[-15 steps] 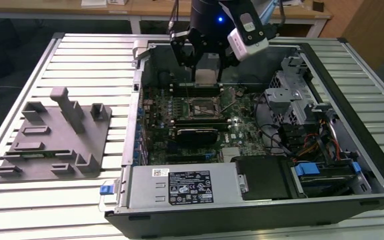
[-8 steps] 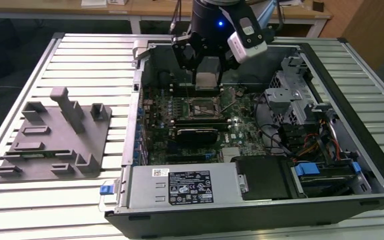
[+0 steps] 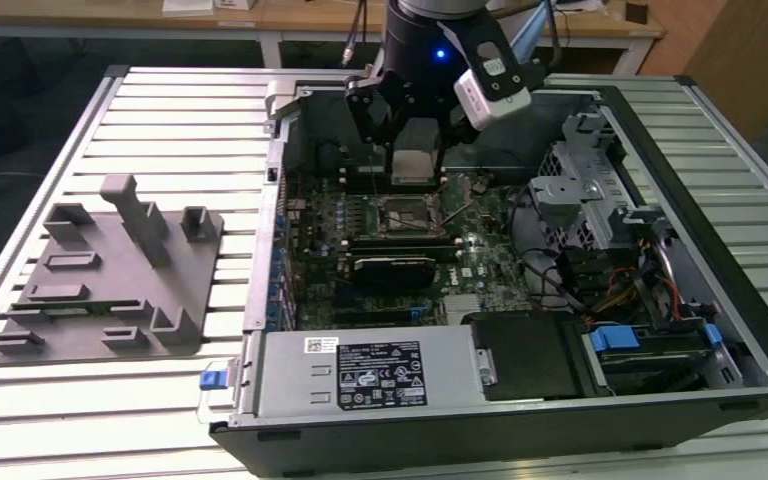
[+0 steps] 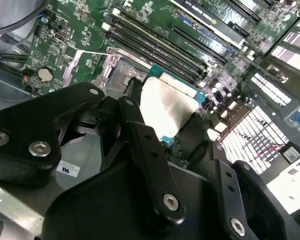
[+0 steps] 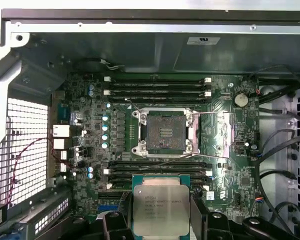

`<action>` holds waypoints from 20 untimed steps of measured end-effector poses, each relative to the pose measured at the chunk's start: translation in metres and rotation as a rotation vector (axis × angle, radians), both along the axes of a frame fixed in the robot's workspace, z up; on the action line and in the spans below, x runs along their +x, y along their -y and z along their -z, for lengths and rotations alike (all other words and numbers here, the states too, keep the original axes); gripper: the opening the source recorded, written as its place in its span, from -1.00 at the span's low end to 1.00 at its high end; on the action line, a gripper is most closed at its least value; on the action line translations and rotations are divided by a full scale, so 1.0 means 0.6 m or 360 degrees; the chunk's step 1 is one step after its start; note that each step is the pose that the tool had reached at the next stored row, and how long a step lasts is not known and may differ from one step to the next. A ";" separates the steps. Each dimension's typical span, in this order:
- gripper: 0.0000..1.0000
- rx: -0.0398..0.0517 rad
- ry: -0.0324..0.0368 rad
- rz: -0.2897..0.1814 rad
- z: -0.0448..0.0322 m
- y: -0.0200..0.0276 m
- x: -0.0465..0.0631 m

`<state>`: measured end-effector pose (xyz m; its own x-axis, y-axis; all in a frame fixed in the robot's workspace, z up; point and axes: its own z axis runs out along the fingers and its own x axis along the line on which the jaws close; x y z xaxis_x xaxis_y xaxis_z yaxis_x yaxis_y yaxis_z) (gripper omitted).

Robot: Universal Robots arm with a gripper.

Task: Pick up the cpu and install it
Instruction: 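Pick up the cpu and move it towards the insertion slot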

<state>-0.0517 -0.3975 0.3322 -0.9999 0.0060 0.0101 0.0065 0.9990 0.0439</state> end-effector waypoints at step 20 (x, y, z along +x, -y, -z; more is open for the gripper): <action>0.08 -0.0039 -0.0005 0.0000 0.055 -0.0189 0.015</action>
<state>-0.0425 -0.3862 0.2989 -0.9999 0.0062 0.0130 0.0065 0.9998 0.0194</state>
